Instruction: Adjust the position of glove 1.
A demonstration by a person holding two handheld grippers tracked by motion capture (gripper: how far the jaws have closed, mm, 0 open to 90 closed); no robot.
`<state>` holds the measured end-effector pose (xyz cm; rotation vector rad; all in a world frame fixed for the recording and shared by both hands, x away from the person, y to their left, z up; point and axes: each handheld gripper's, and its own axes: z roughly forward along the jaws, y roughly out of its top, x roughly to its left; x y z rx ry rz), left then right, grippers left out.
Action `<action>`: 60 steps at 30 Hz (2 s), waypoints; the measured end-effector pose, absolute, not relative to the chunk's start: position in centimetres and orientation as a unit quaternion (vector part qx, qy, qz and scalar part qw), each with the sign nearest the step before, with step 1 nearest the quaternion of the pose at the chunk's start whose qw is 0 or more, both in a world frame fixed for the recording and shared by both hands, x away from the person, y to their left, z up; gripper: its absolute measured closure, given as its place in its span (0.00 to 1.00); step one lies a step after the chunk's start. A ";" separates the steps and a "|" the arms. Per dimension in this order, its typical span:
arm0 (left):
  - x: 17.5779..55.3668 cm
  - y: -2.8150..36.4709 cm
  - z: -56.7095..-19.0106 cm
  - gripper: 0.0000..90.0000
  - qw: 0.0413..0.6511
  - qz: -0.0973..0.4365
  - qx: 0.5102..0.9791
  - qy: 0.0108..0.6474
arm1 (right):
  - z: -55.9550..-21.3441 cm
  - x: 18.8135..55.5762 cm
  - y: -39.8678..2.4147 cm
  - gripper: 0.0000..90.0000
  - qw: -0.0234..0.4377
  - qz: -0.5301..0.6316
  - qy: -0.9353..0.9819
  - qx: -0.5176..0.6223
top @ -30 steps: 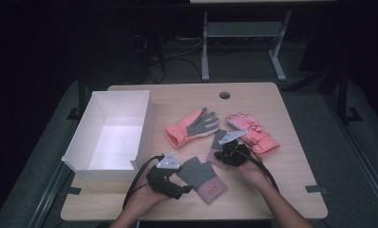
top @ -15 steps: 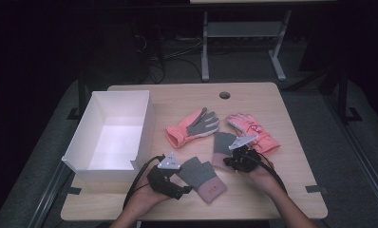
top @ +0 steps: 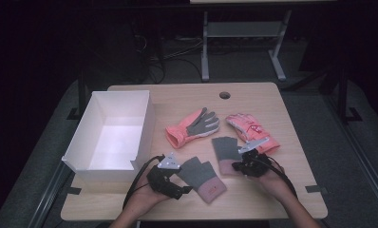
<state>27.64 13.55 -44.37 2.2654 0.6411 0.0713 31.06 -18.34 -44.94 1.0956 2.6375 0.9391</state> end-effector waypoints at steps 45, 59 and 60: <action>27.5 13.4 -44.4 0.22 0.369 0.030 0.892 0.260 | -45.8 30.7 -22.0 0.83 0.084 0.320 0.839 0.432; 27.6 13.5 -44.4 0.22 0.364 0.033 0.894 0.257 | -45.2 30.2 -22.2 0.97 0.104 0.341 0.832 0.425; 27.6 13.5 -44.4 0.22 0.366 0.033 0.893 0.261 | -45.0 30.1 -22.2 0.97 0.105 0.346 0.829 0.425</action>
